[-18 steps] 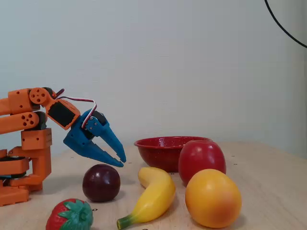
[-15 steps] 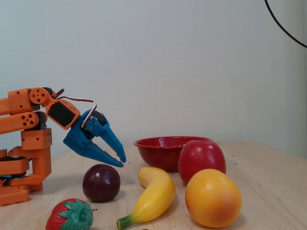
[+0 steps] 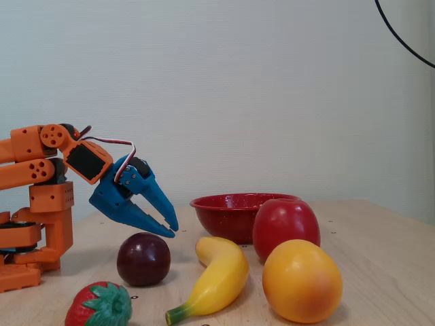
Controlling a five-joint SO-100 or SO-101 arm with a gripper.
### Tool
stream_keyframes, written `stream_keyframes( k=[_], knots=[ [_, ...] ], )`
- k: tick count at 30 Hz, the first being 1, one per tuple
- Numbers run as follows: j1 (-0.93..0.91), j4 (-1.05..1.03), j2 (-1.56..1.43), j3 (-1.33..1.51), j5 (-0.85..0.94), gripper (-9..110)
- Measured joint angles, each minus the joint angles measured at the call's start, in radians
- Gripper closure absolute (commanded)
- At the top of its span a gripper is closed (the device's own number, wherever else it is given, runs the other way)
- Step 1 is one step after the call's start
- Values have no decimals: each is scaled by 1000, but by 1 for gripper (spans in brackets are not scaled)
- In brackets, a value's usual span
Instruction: Put the peach in the red bowl.
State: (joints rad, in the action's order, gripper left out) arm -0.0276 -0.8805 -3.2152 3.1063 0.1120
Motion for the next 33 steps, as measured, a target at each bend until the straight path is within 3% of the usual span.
stream_keyframes(
  k=[12,28,33],
  knots=[
    [-2,-23,144,-109,0,101],
    [-21,-123,594,-707,-229,101],
    [52,-198,795,-928,-311,101]
  ],
)
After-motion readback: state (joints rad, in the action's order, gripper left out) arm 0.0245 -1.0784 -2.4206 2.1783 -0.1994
